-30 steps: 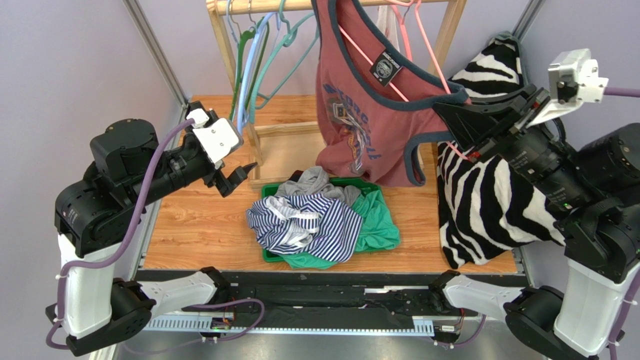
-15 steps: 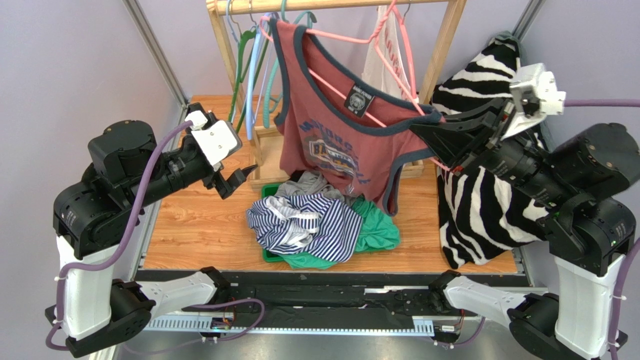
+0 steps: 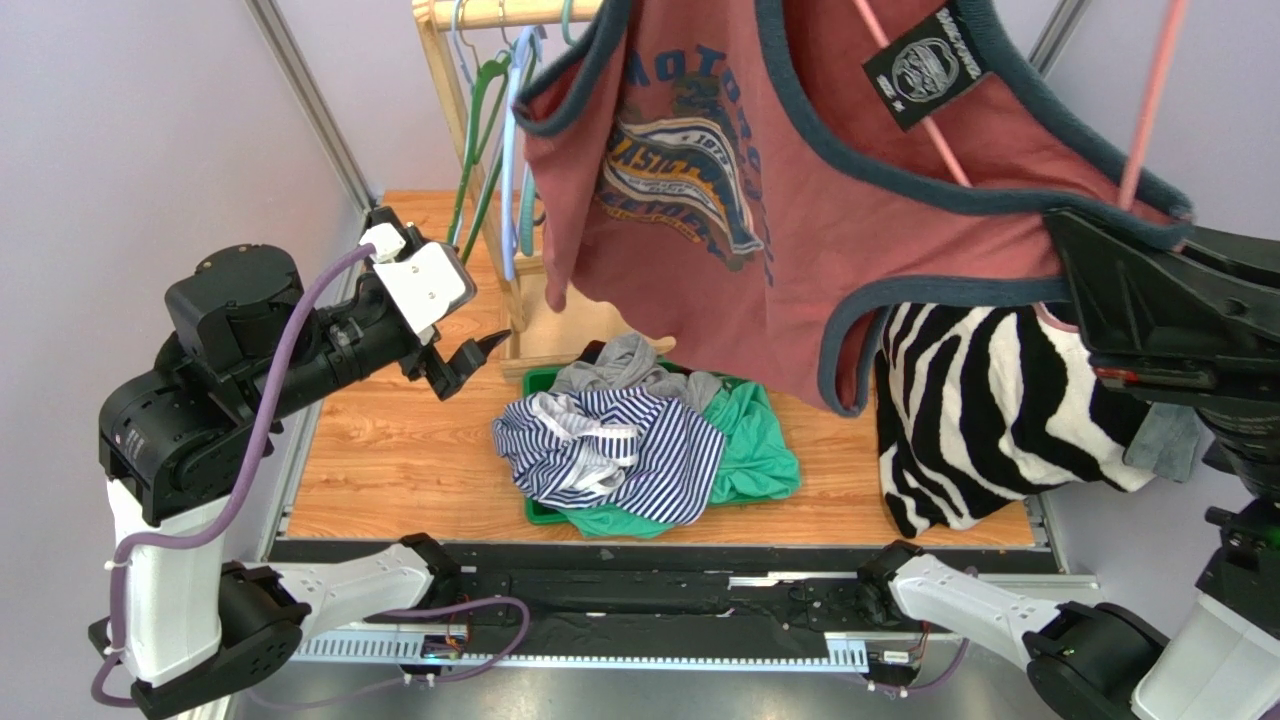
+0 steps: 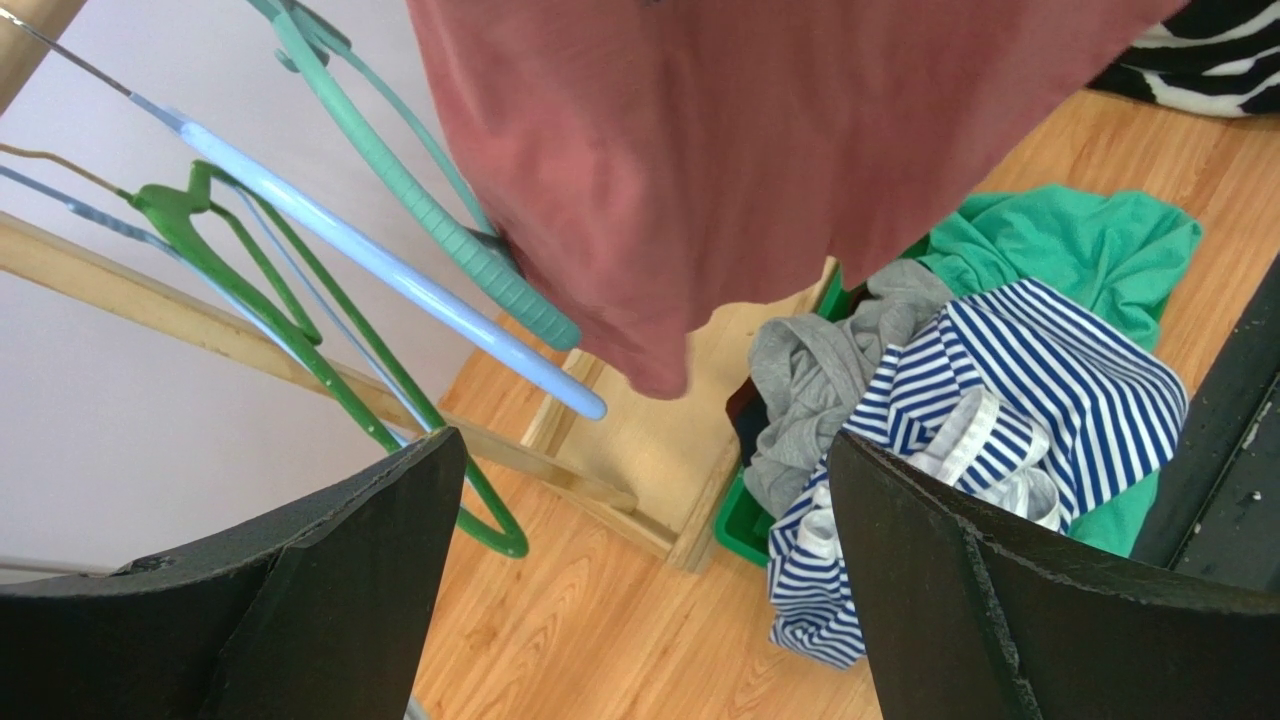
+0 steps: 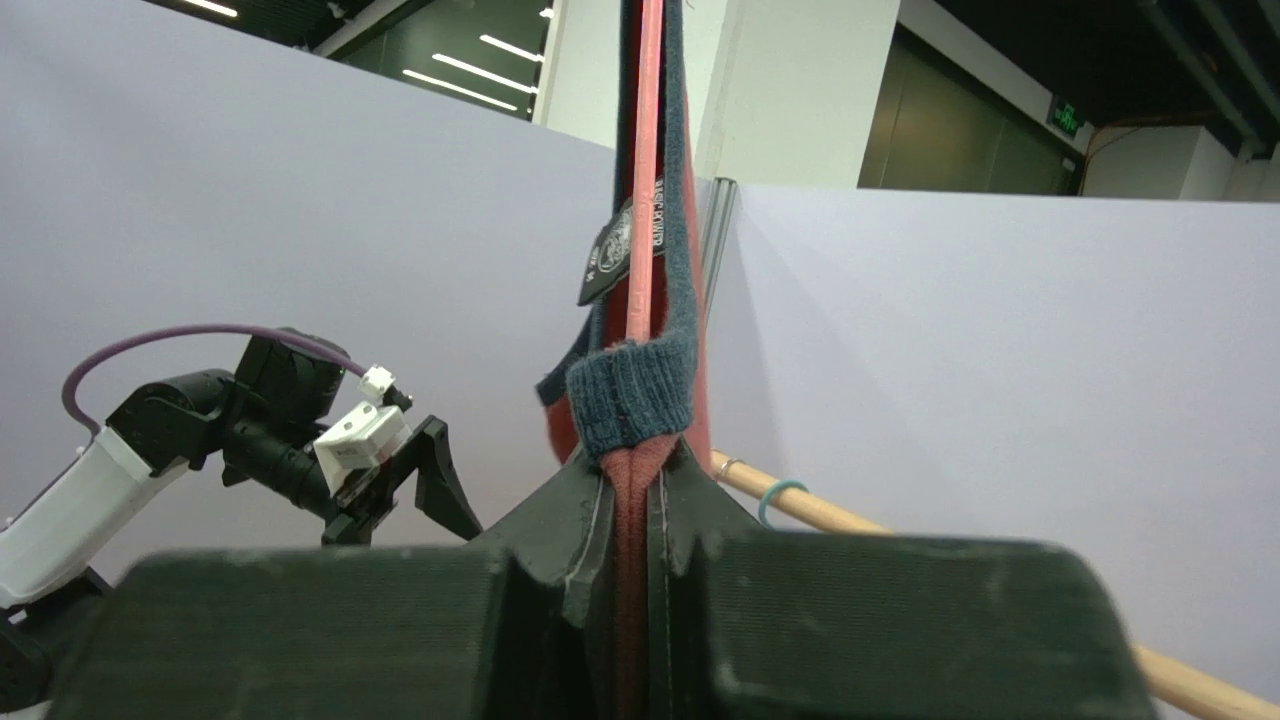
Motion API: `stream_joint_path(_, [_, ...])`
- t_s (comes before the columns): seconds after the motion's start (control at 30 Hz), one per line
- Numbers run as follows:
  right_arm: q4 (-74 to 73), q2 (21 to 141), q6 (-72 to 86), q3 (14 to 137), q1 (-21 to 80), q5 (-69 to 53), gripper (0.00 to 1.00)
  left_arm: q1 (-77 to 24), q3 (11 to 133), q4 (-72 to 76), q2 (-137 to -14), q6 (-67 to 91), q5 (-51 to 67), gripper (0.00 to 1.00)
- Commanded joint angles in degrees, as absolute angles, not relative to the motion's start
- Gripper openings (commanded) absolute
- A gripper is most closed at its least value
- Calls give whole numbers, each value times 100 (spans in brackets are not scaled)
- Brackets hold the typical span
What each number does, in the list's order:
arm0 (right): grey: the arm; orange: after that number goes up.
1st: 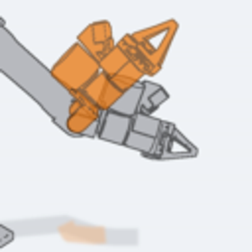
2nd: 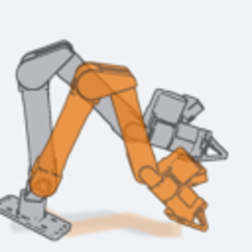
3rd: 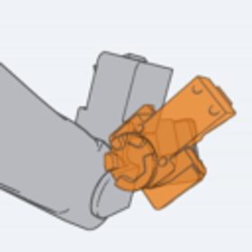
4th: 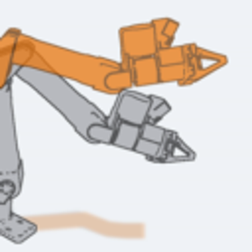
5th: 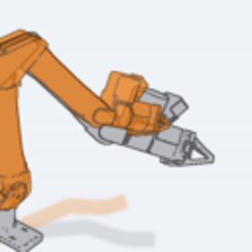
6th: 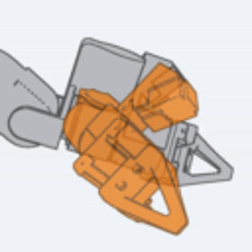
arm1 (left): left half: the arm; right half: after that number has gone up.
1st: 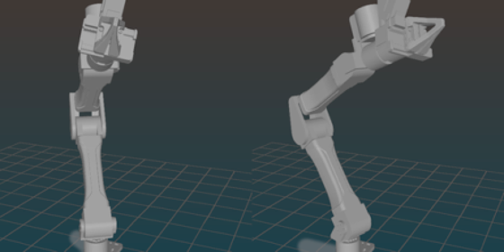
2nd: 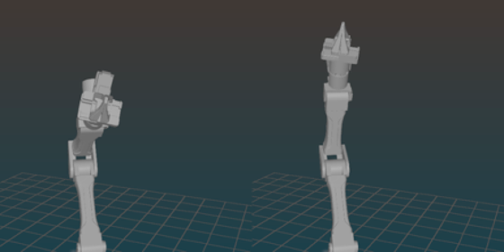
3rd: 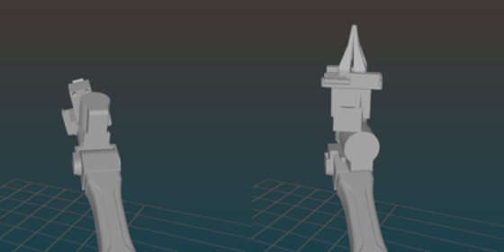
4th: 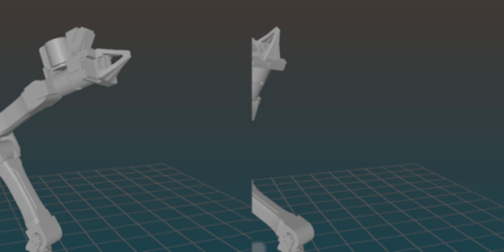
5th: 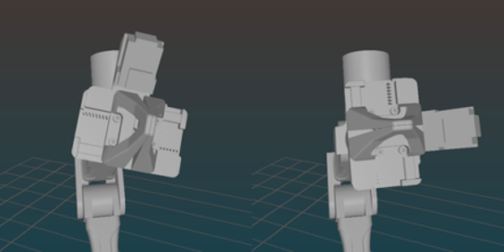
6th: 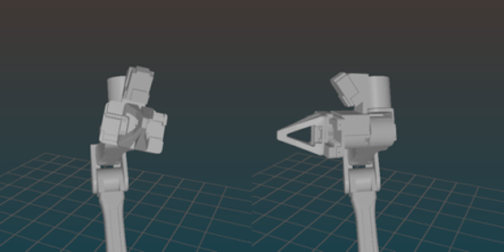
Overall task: Remove the tank top from the hanger
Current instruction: Pick up the hanger from the clothesline.
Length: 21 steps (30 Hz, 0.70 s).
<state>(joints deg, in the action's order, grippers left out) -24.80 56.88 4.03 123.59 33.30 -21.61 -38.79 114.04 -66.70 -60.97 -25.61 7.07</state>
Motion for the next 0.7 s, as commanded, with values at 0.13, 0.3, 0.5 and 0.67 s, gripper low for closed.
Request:
stream_joint_path(0.13, [-2434, 5818, 185, 12586, 3357, -1987, 0, -3788, 11470, -6653, -6082, -2356, 896, 99])
stream_joint_path(0.3, [-2663, 5941, 18, 12568, 3349, -1776, 0, -3762, 11479, -6671, -6065, -2338, 940, 99])
stream_joint_path(0.5, [-2751, 6126, -263, 12621, 3357, -1609, 0, -3735, 11470, -6671, -6064, -2312, 976, 99])
stream_joint_path(0.67, [-2777, 6451, -430, 12937, 3349, -1407, 0, -3726, 11470, -6680, -6056, -2312, 1011, 99])
